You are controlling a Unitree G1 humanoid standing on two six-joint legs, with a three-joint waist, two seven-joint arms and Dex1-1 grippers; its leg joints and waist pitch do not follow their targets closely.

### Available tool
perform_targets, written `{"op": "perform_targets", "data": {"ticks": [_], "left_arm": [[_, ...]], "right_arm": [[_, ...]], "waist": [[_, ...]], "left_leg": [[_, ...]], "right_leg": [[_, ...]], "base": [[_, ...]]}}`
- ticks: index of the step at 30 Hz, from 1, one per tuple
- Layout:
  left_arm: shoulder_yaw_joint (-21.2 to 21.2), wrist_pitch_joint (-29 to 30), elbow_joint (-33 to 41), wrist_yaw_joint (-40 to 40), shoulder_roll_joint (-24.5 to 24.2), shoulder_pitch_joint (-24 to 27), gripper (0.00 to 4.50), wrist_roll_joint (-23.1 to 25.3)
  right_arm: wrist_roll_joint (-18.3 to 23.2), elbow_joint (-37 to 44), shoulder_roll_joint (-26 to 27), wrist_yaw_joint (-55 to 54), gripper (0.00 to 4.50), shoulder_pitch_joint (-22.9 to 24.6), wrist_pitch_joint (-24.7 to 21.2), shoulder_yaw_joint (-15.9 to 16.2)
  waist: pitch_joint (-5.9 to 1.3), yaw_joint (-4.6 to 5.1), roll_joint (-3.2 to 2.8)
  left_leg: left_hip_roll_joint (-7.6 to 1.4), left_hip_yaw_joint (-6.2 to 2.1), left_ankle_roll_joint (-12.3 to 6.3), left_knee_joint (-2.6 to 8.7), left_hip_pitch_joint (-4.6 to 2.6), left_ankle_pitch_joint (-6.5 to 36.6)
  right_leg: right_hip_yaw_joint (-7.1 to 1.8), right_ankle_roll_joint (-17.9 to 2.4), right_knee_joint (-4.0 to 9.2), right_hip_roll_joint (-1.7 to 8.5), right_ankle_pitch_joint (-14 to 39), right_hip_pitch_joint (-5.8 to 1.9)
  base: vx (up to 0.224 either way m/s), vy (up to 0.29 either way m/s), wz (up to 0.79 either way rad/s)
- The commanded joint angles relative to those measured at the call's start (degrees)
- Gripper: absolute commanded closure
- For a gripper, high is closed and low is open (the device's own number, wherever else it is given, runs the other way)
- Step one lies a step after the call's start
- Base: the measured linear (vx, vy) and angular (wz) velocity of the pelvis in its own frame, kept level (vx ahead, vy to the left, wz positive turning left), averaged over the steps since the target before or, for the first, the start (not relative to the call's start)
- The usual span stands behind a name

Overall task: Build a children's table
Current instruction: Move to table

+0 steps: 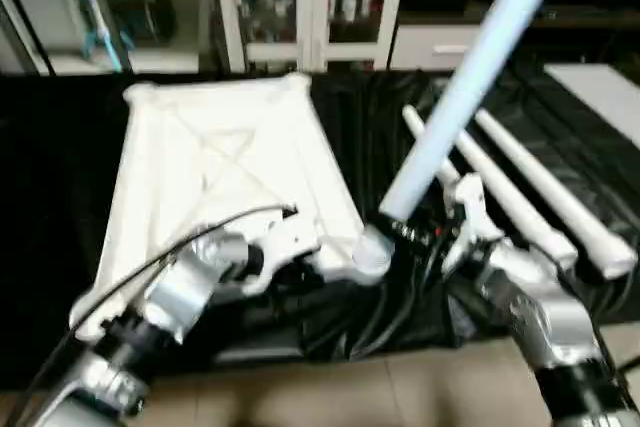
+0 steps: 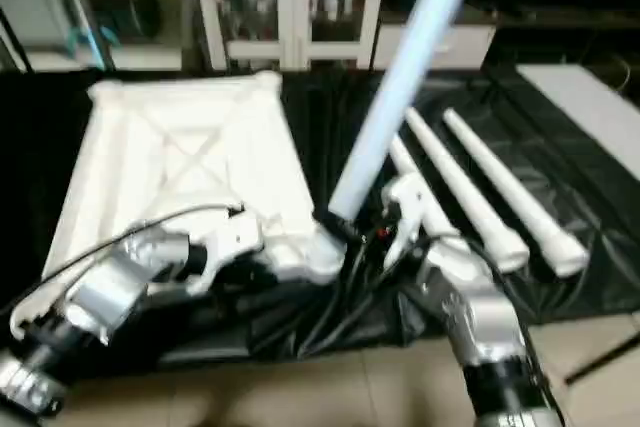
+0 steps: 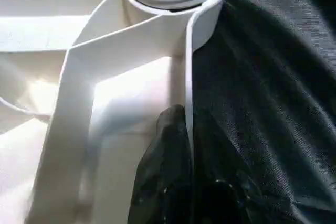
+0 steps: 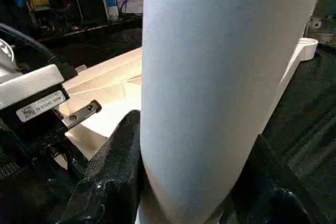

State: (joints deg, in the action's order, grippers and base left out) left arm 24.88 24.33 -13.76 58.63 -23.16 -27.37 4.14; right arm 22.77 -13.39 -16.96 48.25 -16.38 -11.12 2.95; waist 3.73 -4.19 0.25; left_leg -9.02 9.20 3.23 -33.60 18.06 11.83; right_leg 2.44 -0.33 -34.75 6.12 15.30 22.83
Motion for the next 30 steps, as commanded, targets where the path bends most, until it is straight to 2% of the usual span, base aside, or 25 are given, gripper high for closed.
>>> {"op": "perform_targets", "data": {"ticks": [1, 3, 6, 8, 9, 10, 13, 15, 17, 20, 21, 22, 23, 24, 25, 26, 27, 28, 29, 30], "left_arm": [[-0.7, 0.0, -1.0, -0.7, -0.5, 0.5, 4.50, -0.1], [-0.6, 0.0, -1.1, -0.7, -0.6, 0.4, 4.50, 0.1], [-0.6, -0.2, -1.5, -0.9, -0.6, 0.1, 4.50, 0.1], [-0.6, -0.2, -1.6, -1.0, -0.5, 0.0, 4.50, 0.2], [-0.6, -0.2, -1.6, -0.9, -0.5, -0.1, 4.50, 0.1], [-0.6, -0.1, -1.5, -0.9, -0.4, -0.2, 4.50, 0.1], [-0.7, -0.2, -1.5, -0.8, -0.3, -0.5, 4.50, 0.0], [-0.7, -0.3, -1.7, -0.8, -0.2, -0.7, 4.50, -0.1], [-1.0, -0.6, -2.1, -0.7, -0.2, -1.4, 4.50, -0.2], [-1.1, -0.6, -2.1, -0.7, -0.2, -1.5, 4.50, -0.4], [-1.2, -0.7, -2.2, -0.7, -0.2, -1.6, 4.50, -0.5], [-1.3, -0.7, -2.3, -0.8, -0.2, -1.6, 4.50, -0.6], [-1.3, -0.7, -2.3, -0.8, -0.2, -1.6, 4.50, -0.6], [-1.5, -0.8, -2.4, -0.9, -0.3, -1.7, 4.50, -0.6], [-1.5, -0.8, -2.4, -0.9, -0.3, -1.7, 4.50, -0.6], [-1.7, -0.9, -2.5, -1.0, -0.3, -1.8, 4.50, -0.6], [-1.7, -0.9, -2.5, -1.0, -0.3, -1.8, 4.50, -0.6], [-1.8, -1.1, -2.6, -1.2, -0.3, -2.0, 4.50, -0.5], [-1.9, -1.1, -2.7, -1.3, -0.4, -2.1, 4.50, -0.5], [-2.0, -1.2, -2.8, -1.3, -0.4, -2.2, 4.50, -0.5]], "right_arm": [[-4.6, -2.5, -2.2, -0.4, 2.67, 1.4, -0.7, 1.0], [-5.0, -2.5, -2.6, 0.2, 2.67, 1.4, -0.6, 1.8], [-5.6, -2.9, -3.3, 1.1, 2.67, 1.3, -0.5, 2.7], [-6.4, -3.7, -3.9, 1.8, 2.67, 1.0, -0.2, 3.7], [-6.8, -4.1, -4.2, 2.1, 2.67, 0.8, -0.1, 4.1], [-7.2, -4.6, -4.4, 2.4, 2.67, 0.6, 0.2, 4.6], [-8.0, -6.0, -4.8, 2.9, 2.67, -0.4, -0.7, 5.7], [-8.4, -7.2, -4.6, 2.6, 2.67, -1.0, -1.0, 6.0], [-9.3, -10.7, -4.1, 2.1, 2.67, -3.2, -1.5, 6.7], [-9.3, -11.9, -3.9, 2.0, 2.67, -4.1, -1.3, 7.0], [-9.2, -12.4, -3.6, 2.1, 2.67, -4.7, -1.6, 6.9], [-9.1, -12.9, -3.5, 2.1, 2.67, -5.2, -1.8, 6.9], [-9.1, -12.9, -3.5, 2.1, 2.67, -5.2, -1.8, 6.9], [-9.3, -13.7, -3.4, 2.0, 2.67, -5.9, -2.2, 6.9], [-9.3, -13.7, -3.4, 2.0, 2.67, -5.9, -2.2, 6.9], [-9.8, -14.8, -3.2, 1.6, 2.67, -6.7, -1.8, 7.0], [-9.8, -14.8, -3.2, 1.6, 2.67, -6.7, -1.8, 7.0], [-10.0, -15.5, -3.2, 1.7, 2.67, -7.5, -1.5, 7.1], [-10.1, -15.8, -3.1, 1.8, 2.67, -7.8, -1.3, 7.1], [-10.1, -16.1, -3.1, 2.0, 2.67, -8.1, -1.2, 7.2]], "waist": [[-2.07, 0.96, 0.54], [-2.04, 1.66, 0.84], [-2.11, 2.02, 0.75], [-1.94, 2.23, 0.68], [-2.03, 2.54, 0.64], [-2.04, 2.78, 0.67], [-1.87, 2.97, 0.67], [-1.92, 3.06, 0.69], [-1.80, 3.43, 0.55], [-1.55, 3.64, 0.25], [-1.43, 3.90, -0.08], [-1.43, 4.19, -0.31], [-1.23, 4.29, -1.21], [-0.91, 3.21, -2.21], [-1.01, 0.97, -1.58], [-1.83, 0.06, 0.07], [-2.60, 0.89, 2.91], [-2.00, 0.62, 3.23], [-2.70, -0.61, 2.43], [-3.67, -1.26, 1.26]], "left_leg": [[-3.16, -0.94, 0.63, 5.87, -0.55, 27.5], [-2.88, -0.94, 0.13, 5.63, -0.72, 30.1], [-3.01, -1.31, -0.36, 5.93, -0.04, 28.9], [-3.02, -1.24, -0.29, 5.96, -0.49, 30.4], [-3.02, -1.32, -0.30, 6.02, -0.63, 31.2], [-3.05, -1.44, -0.41, 6.15, -0.45, 31.2], [-3.08, -1.45, -0.35, 6.22, -0.65, 32.5], [-3.08, -1.56, -0.46, 6.26, -0.59, 32.4], [-3.04, -1.72, -0.45, 6.44, -0.46, 33.4], [-3.09, -1.86, 0.02, 6.47, -1.38, 37.5], [-3.25, -1.97, 0.19, 6.77, -1.85, 40.4], [-3.46, -2.09, 0.22, 7.08, -1.81, 41.9], [-4.58, -2.32, 0.81, 9.17, -0.80, 46.6], [-6.60, -1.58, 2.07, 13.82, 3.05, 53.5], [-7.24, -0.50, 0.91, 14.94, 5.02, 54.8], [-5.72, 1.95, 0.24, 13.02, 1.09, 46.4], [-3.78, 1.01, 1.29, 7.80, -1.80, 37.5], [-1.80, 0.32, -0.59, -1.17, -3.52, 20.2], [-3.05, -1.49, -1.94, 1.36, 1.29, 8.0], [-3.93, -1.26, -0.56, 4.94, 2.28, 4.3]], "right_leg": [[-1.75, -7.5, 5.60, 1.26, 18.3, -0.96], [-1.68, -7.0, 6.20, 1.47, 21.8, -0.90], [-1.53, -5.2, 6.60, 1.98, 24.2, -1.51], [-1.40, -4.7, 7.02, 1.93, 25.5, -1.08], [-1.13, -4.8, 7.14, 1.87, 25.3, -1.23], [-1.02, -4.7, 7.24, 1.94, 24.9, -1.47], [-0.92, -4.2, 7.59, 2.00, 26.1, -1.26], [-0.86, -4.1, 7.61, 2.11, 26.2, -1.40], [-0.39, -4.0, 7.75, 2.00, 26.6, -1.53], [0.67, -2.4, 8.66, 1.81, 29.1, -1.12], [1.89, -1.7, 9.11, 1.44, 28.8, -1.19], [2.68, -1.5, 9.10, 1.27, 27.2, -1.63], [3.66, -2.1, 7.07, 0.55, 21.1, -3.24], [4.35, -3.5, -0.58, -0.56, 10.1, -6.83], [3.27, -2.7, -4.47, -0.77, 4.9, -7.89], [-0.34, -1.7, -2.78, -0.03, 12.2, -4.59], [-2.20, -0.2, 2.30, 2.26, 26.7, -1.41], [-4.08, 0.1, 10.96, 6.78, 52.3, 2.64], [-5.54, -1.9, 8.64, 7.85, 47.5, -2.41], [-2.73, -3.7, 5.55, 3.78, 27.9, -3.05]], "base": [[0.000, 0.000, 0.00], [0.000, 0.000, 0.00], [0.000, 0.000, 0.00], [0.000, 0.000, 0.00], [0.000, 0.000, 0.00], [0.000, 0.000, 0.00], [0.000, 0.000, 0.00], [0.000, 0.000, 0.00], [0.000, 0.000, 0.00], [0.000, 0.000, 0.00], [0.000, 0.000, 0.00], [0.000, 0.000, 0.00], [-0.054, -0.002, 0.03], [-0.054, -0.002, 0.03], [-0.047, -0.050, 0.23], [0.066, -0.146, 0.23], [0.066, -0.146, 0.23], [0.052, -0.143, -0.03], [0.054, -0.055, -0.22], [0.054, -0.055, -0.22]]}}
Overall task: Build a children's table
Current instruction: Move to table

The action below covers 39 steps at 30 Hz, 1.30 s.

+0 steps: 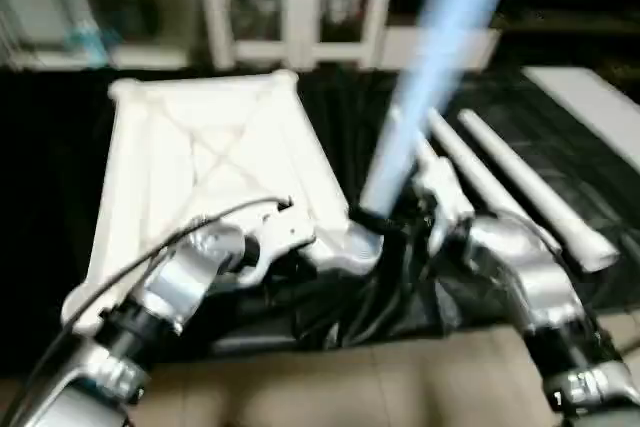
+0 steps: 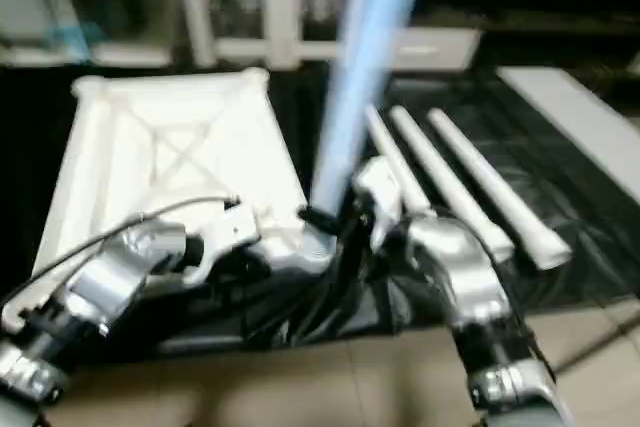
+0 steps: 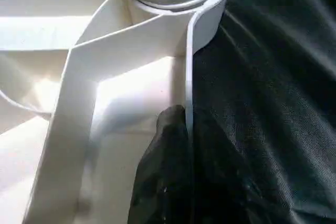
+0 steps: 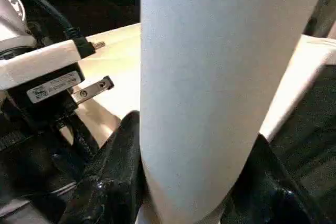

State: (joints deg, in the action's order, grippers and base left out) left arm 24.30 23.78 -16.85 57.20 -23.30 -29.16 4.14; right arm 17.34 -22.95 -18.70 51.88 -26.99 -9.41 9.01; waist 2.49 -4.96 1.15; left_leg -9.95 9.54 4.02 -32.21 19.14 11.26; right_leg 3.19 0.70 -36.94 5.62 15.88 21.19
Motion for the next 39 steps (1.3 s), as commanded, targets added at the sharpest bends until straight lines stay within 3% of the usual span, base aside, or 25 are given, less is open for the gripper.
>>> {"op": "perform_targets", "data": {"ticks": [1, 2, 3, 4, 8, 18, 23, 28, 29, 32, 37, 39], "left_arm": [[-1.6, -0.7, 0.2, -0.2, -0.2, -0.6, 4.50, -0.5], [-1.6, -0.7, 0.2, -0.2, -0.2, -0.6, 4.50, -0.5], [-1.7, -0.7, 0.2, -0.3, -0.2, -0.7, 4.50, -0.6], [-1.7, -0.6, 0.2, -0.3, -0.2, -0.7, 4.50, -0.6], [-1.4, -0.9, -0.2, 0.0, -0.5, -1.0, 4.50, -0.7], [-1.9, -0.7, -0.7, -0.2, -0.5, -1.2, 4.50, -0.7], [-4.7, 3.6, 0.1, -3.9, 1.7, -0.9, 4.50, -2.2], [-7.0, 8.3, -0.8, -9.9, 6.4, -2.9, 4.50, -2.6], [-7.1, 8.7, -0.9, -10.4, 6.9, -3.2, 4.50, -2.6], [-9.0, 12.5, -1.2, -15.0, 10.3, -5.2, 4.50, -2.6], [-10.9, 15.5, -3.0, -22.5, 15.5, -8.1, 4.50, -1.6], [-11.6, 16.0, -3.7, -25.5, 17.3, -9.1, 4.50, -1.4]], "right_arm": [[-4.7, -6.7, -1.4, -1.5, 2.67, 2.4, -2.8, 1.2], [-4.7, -6.7, -1.4, -1.5, 2.67, 2.4, -2.8, 1.2], [-4.6, -7.0, -1.5, -1.4, 2.67, 2.3, -2.6, 1.2], [-4.6, -7.1, -1.5, -1.4, 2.67, 2.3, -2.5, 1.2], [-4.0, -7.2, -1.0, -1.4, 2.67, 2.5, -2.1, 0.9], [-4.7, -8.5, -0.3, -3.3, 2.67, 2.5, -1.1, 0.7], [-7.3, -14.1, 3.3, -15.6, 2.67, 1.0, 2.0, -1.6], [-8.4, -20.4, 7.6, -27.0, 2.67, -2.2, 3.2, -3.4], [-8.4, -21.2, 8.0, -28.2, 2.67, -2.8, 3.2, -3.7], [-9.4, -26.5, 9.8, -35.4, 2.67, -6.4, 4.4, -4.2], [-9.8, -34.0, 12.4, -44.8, 2.67, -11.6, 5.0, -5.5], [-9.8, -35.9, 13.3, -47.6, 2.67, -13.0, 5.2, -6.0]], "waist": [[-2.12, 0.10, 0.01], [-2.02, 0.36, 0.03], [-2.00, 0.44, -0.05], [-1.94, 0.71, 0.14], [-2.23, 0.64, -0.37], [-2.10, 0.94, -0.32], [-2.11, 1.91, -0.44], [-2.44, 3.26, -0.44], [-2.51, 3.23, -0.16], [-2.52, 3.20, -0.33], [-2.89, 3.12, -0.23], [-3.27, 2.96, -0.17]], "left_leg": [[-3.20, -1.24, -0.76, 4.11, 0.94, 8.5], [-3.09, -1.11, -0.68, 4.27, 1.03, 11.7], [-3.18, -0.99, -0.43, 4.36, 0.62, 15.5], [-2.91, -0.87, 0.31, 4.23, 0.12, 21.9], [-2.97, -0.78, -0.08, 4.58, 0.46, 19.2], [-3.02, -0.79, 0.28, 4.76, 0.46, 21.3], [-2.94, -1.02, 1.54, 4.98, 0.62, 21.8], [-2.75, -1.01, 1.43, 4.84, 1.17, 20.5], [-2.72, -0.97, 1.13, 4.78, 1.31, 19.8], [-2.68, -0.66, 0.27, 4.50, 1.18, 18.2], [-2.57, -0.23, -0.91, 3.97, 1.41, 13.3], [-2.45, -0.24, -1.22, 3.70, 1.65, 10.3]], "right_leg": [[-2.82, -7.4, 6.43, 2.52, 14.2, -0.74], [-2.74, -8.1, 6.38, 2.12, 12.7, -0.75], [-2.75, -8.9, 6.48, 2.07, 14.0, -0.55], [-3.04, -9.5, 7.23, 2.48, 19.8, -0.18], [-3.17, -9.7, 7.33, 2.39, 15.1, -0.60], [-3.09, -9.4, 7.80, 2.55, 18.2, -0.42], [-2.91, -9.1, 7.85, 2.55, 19.7, -0.30], [-2.93, -10.1, 7.57, 2.43, 15.7, -0.57], [-2.91, -10.1, 7.54, 2.46, 15.0, -0.67], [-2.91, -10.7, 7.49, 2.43, 14.1, -0.52], [-2.98, -12.1, 6.97, 2.27, 7.1, -0.73], [-2.86, -12.8, 6.47, 2.28, 2.9, -1.30]], "base": [[0.093, -0.026, -0.20], [0.000, 0.000, 0.00], [0.000, 0.000, 0.00], [0.000, 0.000, 0.00], [0.000, 0.000, 0.00], [0.000, 0.000, 0.00], [0.000, 0.000, 0.00], [0.000, 0.000, 0.00], [0.000, 0.000, 0.00], [0.000, 0.000, 0.00], [0.000, 0.000, 0.00], [0.000, 0.000, 0.00]]}}
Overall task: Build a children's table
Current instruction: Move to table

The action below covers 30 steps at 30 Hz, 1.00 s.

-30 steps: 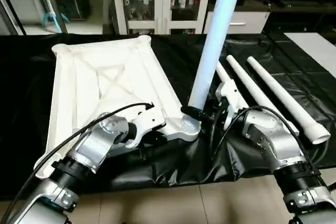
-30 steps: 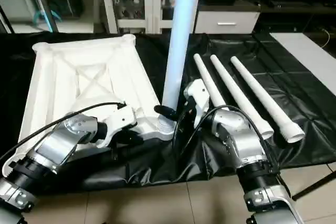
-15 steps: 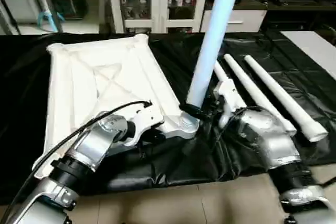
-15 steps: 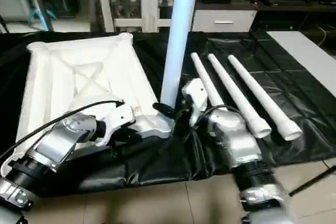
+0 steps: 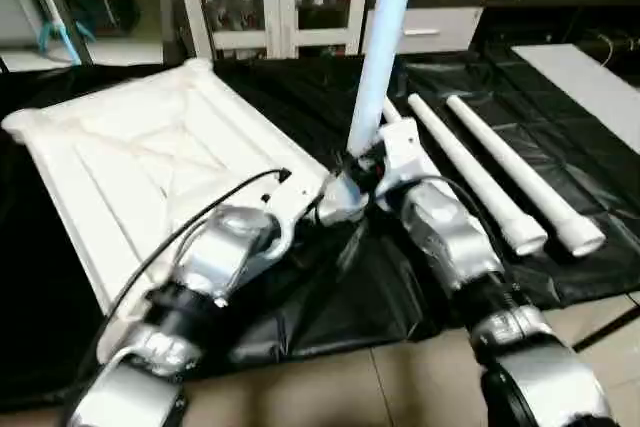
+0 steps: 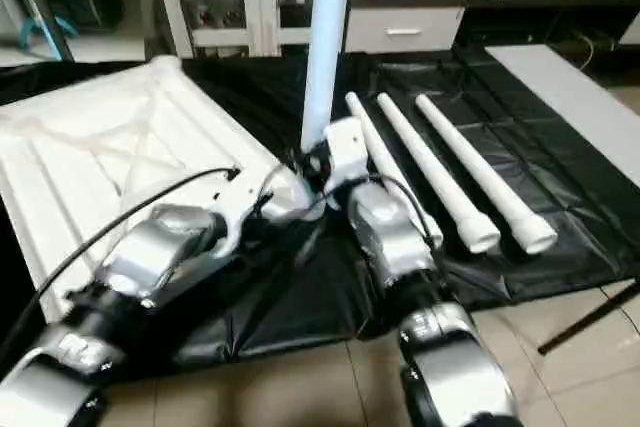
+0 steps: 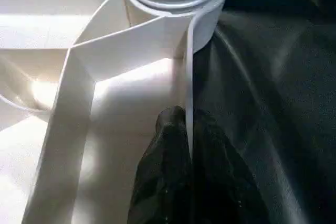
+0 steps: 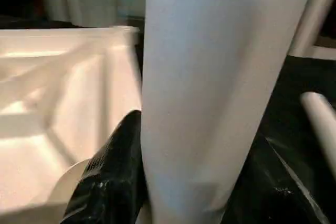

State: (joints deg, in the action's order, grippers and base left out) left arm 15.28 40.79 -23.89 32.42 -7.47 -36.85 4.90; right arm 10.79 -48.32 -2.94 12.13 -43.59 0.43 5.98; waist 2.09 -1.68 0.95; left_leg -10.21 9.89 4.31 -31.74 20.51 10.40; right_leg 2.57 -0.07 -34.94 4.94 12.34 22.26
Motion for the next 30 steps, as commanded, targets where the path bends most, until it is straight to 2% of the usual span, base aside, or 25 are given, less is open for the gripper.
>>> {"op": "perform_targets", "data": {"ticks": [1, 4, 5, 6, 8, 10, 11, 12, 15, 17, 18, 19, 20, 21, 23, 24, 25, 26, 27, 28, 29, 30], "left_arm": [[-3.8, -0.5, 2.9, -4.3, 3.8, -2.3, 4.50, -2.2], [-5.4, 0.0, 2.8, -8.0, 5.9, -2.9, 4.50, -2.3], [-5.9, 0.1, 2.7, -9.0, 6.4, -2.9, 4.50, -2.4], [-6.4, 0.1, 2.6, -10.0, 7.0, -2.9, 4.50, -2.5], [-6.9, 0.1, 2.4, -10.8, 7.4, -2.9, 4.50, -2.6], [-7.2, -0.2, 1.9, -11.5, 7.5, -3.0, 4.50, -2.5], [-7.6, -0.6, 1.4, -12.1, 7.4, -3.1, 4.50, -2.5], [-7.7, -0.8, 1.1, -12.3, 7.4, -3.2, 4.50, -2.4], [-7.8, -0.8, 0.8, -12.5, 7.0, -3.3, 4.50, -2.3], [-7.4, -0.9, 0.9, -11.9, 6.8, -3.2, 4.50, -2.3], [-7.3, -1.0, 1.1, -11.6, 6.7, -3.1, 4.50, -2.4], [-7.0, -1.1, 1.0, -10.9, 6.3, -3.0, 4.50, -2.5], [-6.8, -1.2, 1.0, -10.6, 6.1, -2.9, 4.50, -2.5], [-6.5, -1.4, 0.9, -9.7, 5.7, -2.9, 4.50, -2.6], [-6.1, -1.6, 0.7, -8.7, 5.0, -2.9, 4.50, -2.7], [-6.0, -1.7, 0.7, -8.4, 4.8, -2.8, 4.50, -2.7], [-5.9, -1.8, 0.7, -8.1, 4.5, -2.8, 4.50, -2.8], [-5.7, -1.9, 0.7, -7.5, 4.1, -2.8, 4.50, -3.0], [-5.6, -2.0, 0.7, -7.1, 3.7, -2.8, 4.50, -3.1], [-5.5, -2.0, 0.7, -6.7, 3.4, -2.8, 4.50, -3.2], [-5.4, -2.0, 0.6, -6.2, 3.1, -2.8, 4.50, -3.2], [-5.3, -2.1, 0.5, -5.7, 2.8, -2.8, 4.50, -3.2]], "right_arm": [[-3.4, -12.4, -1.4, -10.8, 2.67, 2.0, -4.0, -3.4], [-3.7, -14.3, -0.5, -13.6, 2.67, 0.6, -2.5, -3.4], [-3.9, -14.7, -0.3, -14.4, 2.67, 0.2, -2.0, -3.4], [-4.1, -15.1, -0.2, -15.1, 2.67, -0.2, -1.3, -3.3], [-4.2, -15.6, 0.1, -15.5, 2.67, -0.5, -0.6, -3.3], [-4.1, -15.9, 0.3, -15.6, 2.67, -0.8, -0.2, -3.3], [-4.4, -16.0, 0.5, -15.5, 2.67, -1.0, 0.5, -3.1], [-4.4, -16.2, 0.6, -15.4, 2.67, -1.1, 0.9, -3.1], [-4.8, -17.1, 1.2, -14.2, 2.67, -2.1, 3.1, -3.1], [-4.3, -17.1, 1.3, -11.8, 2.67, -2.4, 5.0, -3.3], [-3.0, -16.6, 1.6, -9.0, 2.32, -2.5, 6.0, -4.0], [-2.2, -15.9, 1.6, -8.4, 2.11, -2.5, 6.4, -4.6], [-2.0, -15.6, 1.5, -8.3, 1.97, -2.5, 6.6, -4.8], [-1.6, -14.7, 1.2, -7.3, 1.95, -2.5, 6.8, -5.0], [-1.0, -13.6, 0.8, -5.6, 1.77, -2.5, 6.9, -5.1], [-0.8, -13.1, 0.7, -5.0, 1.57, -2.4, 6.8, -5.2], [-0.5, -12.6, 0.4, -4.1, 1.57, -2.4, 6.5, -5.4], [0.3, -11.5, 0.1, -1.8, 1.53, -2.3, 6.5, -5.7], [1.0, -10.4, -0.2, 0.4, 1.45, -2.1, 6.2, -5.9], [1.4, -9.1, -0.5, 2.8, 1.33, -1.8, 5.8, -6.2], [1.7, -7.8, -0.8, 5.1, 1.21, -1.5, 5.4, -6.2], [2.1, -6.1, -1.2, 7.3, 1.13, -0.9, 4.9, -6.0]], "waist": [[-3.04, -0.32, 0.08], [-3.48, -0.50, 0.14], [-3.58, -0.61, 0.11], [-3.46, -0.57, 0.12], [-3.37, -0.59, 0.06], [-3.21, -0.56, 0.10], [-3.18, -0.59, 0.40], [-3.16, -0.55, 0.19], [-3.14, -0.51, 0.26], [-3.21, -0.53, 0.34], [-3.25, -0.64, 0.03], [-3.26, -0.61, 0.24], [-3.33, -0.61, 0.27], [-3.37, -0.69, -0.11], [-3.52, -0.88, -0.11], [-3.61, -0.90, 0.14], [-3.68, -0.95, 0.16], [-3.67, -1.01, -0.48], [-3.54, -0.95, -0.29], [-3.54, -0.97, -0.50], [-3.54, -1.02, -0.34], [-3.48, -1.14, -0.65]], "left_leg": [[-2.17, -0.45, -2.37, 2.83, 0.33, 7.5], [-2.00, -0.44, -4.49, 2.28, 0.59, 2.8], [-1.93, -0.28, -5.78, 1.89, 0.54, 1.0], [-1.92, -0.23, -6.93, 1.81, 0.65, 0.9], [-2.10, -0.26, -7.59, 1.82, 0.60, 2.2], [-2.22, -0.20, -7.38, 1.95, 0.50, 4.3], [-2.29, -0.17, -7.09, 1.98, 0.45, 5.3], [-2.34, -0.19, -6.77, 2.05, 0.35, 5.8], [-2.27, -0.11, -6.27, 2.01, 0.43, 6.4], [-2.21, -0.07, -6.61, 1.91, 0.45, 5.8], [-2.18, -0.08, -7.01, 1.82, 0.48, 5.2], [-2.14, -0.05, -7.59, 1.73, 0.56, 4.5], [-2.15, -0.08, -7.88, 1.70, 0.56, 4.0], [-2.17, -0.11, -8.24, 1.61, 0.39, 3.1], [-2.11, -0.02, -9.00, 1.39, 0.45, 2.1], [-2.11, -0.02, -9.60, 1.25, 0.58, 1.0], [-2.11, -0.05, -10.41, 1.15, 0.60, 0.1], [-2.07, -0.09, -10.74, 1.05, 0.60, -0.1], [-2.17, -0.01, -11.15, 1.03, 0.62, 0.4], [-2.19, -0.04, -11.25, 1.02, 0.64, 0.6], [-2.23, -0.04, -11.38, 0.97, 0.68, 0.7], [-2.30, -0.14, -11.64, 0.87, 0.80, 0.3]], "right_leg": [[-2.15, -13.0, 3.87, 2.76, 0.2, -2.48], [-2.05, -14.4, 3.00, 2.69, -8.4, -2.86], [-2.06, -15.2, 2.74, 2.71, -12.0, -2.78], [-1.97, -15.8, 2.69, 2.67, -13.1, -2.74], [-1.89, -15.9, 2.77, 2.75, -11.3, -2.72], [-1.84, -15.7, 3.04, 2.76, -7.9, -2.62], [-1.86, -15.3, 3.08, 2.80, -5.9, -2.59], [-1.86, -15.0, 3.19, 2.84, -4.7, -2.46], [-1.93, -14.6, 3.25, 2.89, -4.0, -2.41], [-1.96, -14.6, 3.12, 2.88, -5.0, -2.46], [-1.97, -14.8, 2.99, 2.89, -6.1, -2.52], [-1.96, -15.0, 2.95, 2.85, -7.4, -2.58], [-1.95, -15.1, 2.85, 2.86, -8.0, -2.64], [-1.90, -15.7, 2.74, 2.83, -9.0, -2.53], [-1.91, -16.5, 2.55, 2.85, -10.7, -2.67], [-1.89, -16.9, 2.36, 2.88, -12.2, -2.80], [-1.84, -17.5, 2.24, 2.92, -13.2, -2.85], [-1.83, -17.8, 2.15, 2.94, -13.4, -2.80], [-1.78, -18.1, 2.30, 2.93, -12.8, -2.72], [-1.77, -18.3, 2.29, 2.95, -12.4, -2.79], [-1.74, -18.3, 2.32, 2.95, -12.2, -2.84], [-1.73, -18.7, 2.22, 3.08, -11.7, -2.78]], "base": [[0.000, 0.000, 0.00], [0.000, 0.000, 0.00], [0.000, 0.000, 0.00], [0.000, 0.000, 0.00], [0.000, 0.000, 0.00], [0.000, 0.000, 0.00], [0.000, 0.000, 0.00], [0.000, 0.000, 0.00], [0.000, 0.000, 0.00], [0.000, 0.000, 0.00], [0.000, 0.000, 0.00], [0.000, 0.000, 0.00], [0.000, 0.000, 0.00], [0.000, 0.000, 0.00], [0.000, 0.000, 0.00], [0.000, 0.000, 0.00], [0.000, 0.000, 0.00], [0.000, 0.000, 0.00], [0.000, 0.000, 0.00], [0.000, 0.000, 0.00], [0.000, 0.000, 0.00], [0.000, 0.000, 0.00]]}}
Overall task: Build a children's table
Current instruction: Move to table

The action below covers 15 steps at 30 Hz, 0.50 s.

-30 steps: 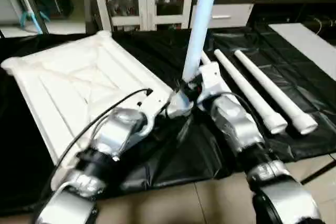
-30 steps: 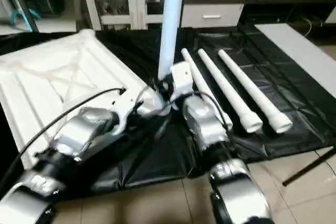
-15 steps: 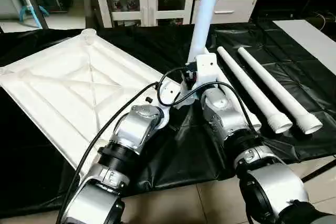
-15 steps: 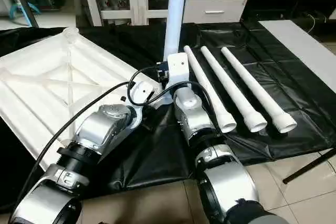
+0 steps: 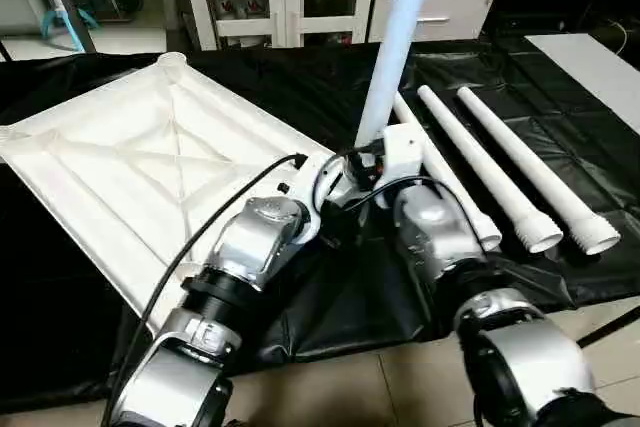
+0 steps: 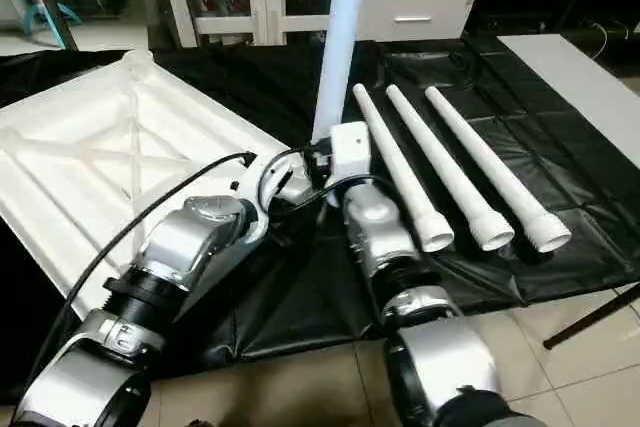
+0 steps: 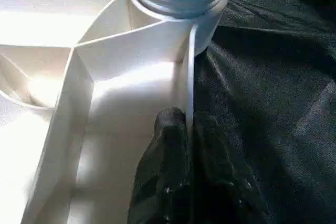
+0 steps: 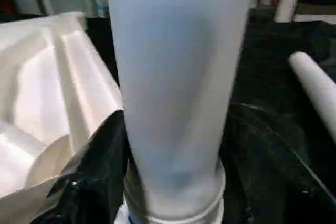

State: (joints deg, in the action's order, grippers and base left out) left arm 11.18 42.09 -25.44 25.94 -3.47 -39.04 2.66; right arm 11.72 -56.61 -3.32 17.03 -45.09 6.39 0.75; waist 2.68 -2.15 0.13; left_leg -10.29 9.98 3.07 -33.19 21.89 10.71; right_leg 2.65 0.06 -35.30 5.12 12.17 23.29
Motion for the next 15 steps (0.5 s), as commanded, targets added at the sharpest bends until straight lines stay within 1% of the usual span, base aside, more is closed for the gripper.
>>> {"op": "perform_targets", "data": {"ticks": [1, 2, 3, 4, 5, 6, 7, 8, 9, 10, 11, 12, 14, 15], "left_arm": [[-1.1, -3.5, 2.0, 1.3, -1.5, -0.6, 4.50, -0.9], [-0.9, -3.6, 1.9, 1.7, -1.6, -0.6, 4.50, -0.9], [-0.9, -3.6, 1.9, 1.7, -1.6, -0.6, 4.50, -0.9], [-0.8, -3.6, 1.9, 2.0, -1.7, -0.5, 4.50, -0.9], [-0.7, -3.6, 1.9, 2.2, -1.9, -0.5, 4.50, -1.0], [0.0, -3.5, 2.2, 3.3, -2.3, -0.2, 4.50, -1.0], [0.1, -3.5, 2.3, 3.5, -2.4, -0.1, 4.50, -1.0], [1.2, -3.3, 2.9, 5.2, -3.1, 0.4, 4.50, -1.1], [1.2, -3.3, 2.9, 5.2, -3.1, 0.4, 4.50, -1.1], [1.7, -3.2, 3.1, 5.9, -3.3, 0.5, 4.50, -1.2], [2.2, -3.1, 3.5, 6.9, -3.8, 0.8, 4.50, -1.4], [2.2, -3.1, 3.5, 6.9, -3.8, 0.8, 4.50, -1.4], [3.2, -2.7, 4.8, 8.7, -4.8, 1.5, 4.50, -1.6], [3.3, -2.6, 5.0, 8.9, -5.0, 1.6, 4.50, -1.6]], "right_arm": [[1.6, 4.8, -1.7, 5.4, 1.08, 1.5, -1.9, -0.2], [2.1, 6.5, -2.2, 7.1, 1.03, 2.2, -2.6, 0.1], [2.1, 6.5, -2.2, 7.1, 0.95, 2.2, -2.6, 0.1], [2.3, 7.7, -2.6, 8.2, 0.72, 2.7, -3.1, 0.3], [2.5, 8.4, -2.8, 8.9, 0.72, 3.0, -3.5, 0.3], [3.1, 10.7, -4.0, 11.1, 0.64, 3.9, -4.5, 0.5], [3.2, 11.1, -4.2, 11.5, 0.58, 4.1, -4.6, 0.5], [3.8, 13.6, -5.7, 14.6, 0.44, 5.3, -5.8, 0.8], [3.8, 13.6, -5.7, 14.6, 0.32, 5.3, -5.8, 0.8], [3.9, 14.7, -6.1, 15.9, 0.25, 5.8, -6.4, 0.8], [4.1, 15.9, -6.8, 17.1, 0.21, 6.4, -7.4, 0.7], [4.1, 15.9, -6.8, 17.1, 0.13, 6.4, -7.4, 0.7], [4.7, 18.6, -8.3, 18.7, 0.05, 7.5, -9.4, 0.0], [4.8, 19.0, -8.4, 18.9, 0.05, 7.6, -9.7, -0.1]], "waist": [[-4.08, -0.64, 0.00], [-4.07, -0.64, 0.07], [-4.04, -0.71, 0.09], [-3.99, -0.63, 0.04], [-3.99, -0.63, 0.04], [-3.89, -0.65, -0.21], [-3.88, -0.74, -0.25], [-3.86, -0.72, -0.26], [-3.85, -0.88, -0.23], [-3.88, -1.00, -0.26], [-3.84, -1.09, -0.28], [-3.87, -1.24, -0.23], [-3.90, -1.44, -0.17], [-3.90, -1.47, -0.23]], "left_leg": [[-2.26, -0.27, -10.62, 2.22, -0.58, 0.0], [-2.30, -0.30, -10.64, 2.21, -0.58, -0.1], [-2.38, -0.35, -10.69, 2.17, -0.57, -0.2], [-2.27, -0.31, -10.49, 2.11, -0.52, 0.2], [-2.27, -0.31, -10.49, 2.11, -0.52, 0.2], [-2.33, -0.32, -10.04, 2.13, -0.55, 1.0], [-2.38, -0.37, -9.79, 2.14, -0.55, 1.2], [-2.36, -0.35, -9.64, 2.14, -0.55, 1.3], [-2.35, -0.37, -9.62, 2.15, -0.63, 1.6], [-2.39, -0.35, -9.27, 2.12, -0.63, 1.4], [-2.35, -0.34, -9.23, 2.13, -0.65, 1.6], [-2.42, -0.35, -9.05, 2.12, -0.62, 1.6], [-2.38, -0.35, -8.83, 2.08, -0.67, 1.3], [-2.37, -0.37, -8.79, 2.10, -0.65, 1.3]], "right_leg": [[-1.73, -19.0, 2.59, 2.81, -11.3, -3.83], [-1.73, -19.0, 2.58, 2.80, -11.3, -3.86], [-1.69, -19.1, 2.54, 2.85, -10.8, -3.85], [-1.67, -19.3, 2.57, 2.79, -9.7, -3.79], [-1.67, -19.3, 2.57, 2.79, -9.7, -3.79], [-1.70, -19.2, 2.71, 2.81, -8.2, -3.68], [-1.72, -19.1, 2.72, 2.84, -7.8, -3.71], [-1.72, -19.0, 2.72, 2.80, -7.6, -3.66], [-1.70, -18.9, 2.79, 2.74, -7.4, -3.71], [-1.75, -19.1, 2.71, 2.81, -7.5, -3.58], [-1.75, -19.0, 2.77, 2.75, -7.3, -3.63], [-1.79, -18.8, 2.69, 2.82, -7.3, -3.60], [-1.81, -18.7, 2.62, 2.75, -7.6, -3.61], [-1.82, -18.7, 2.60, 2.77, -7.6, -3.60]], "base": [[0.000, 0.000, 0.00], [0.000, 0.000, 0.00], [0.000, 0.000, 0.00], [0.000, 0.000, 0.00], [0.000, 0.000, 0.00], [0.000, 0.000, 0.00], [0.000, 0.000, 0.00], [0.000, 0.000, 0.00], [0.000, 0.000, 0.00], [0.000, 0.000, 0.00], [0.000, 0.000, 0.00], [0.000, 0.000, 0.00], [0.000, 0.000, 0.00], [0.000, 0.000, 0.00]]}}
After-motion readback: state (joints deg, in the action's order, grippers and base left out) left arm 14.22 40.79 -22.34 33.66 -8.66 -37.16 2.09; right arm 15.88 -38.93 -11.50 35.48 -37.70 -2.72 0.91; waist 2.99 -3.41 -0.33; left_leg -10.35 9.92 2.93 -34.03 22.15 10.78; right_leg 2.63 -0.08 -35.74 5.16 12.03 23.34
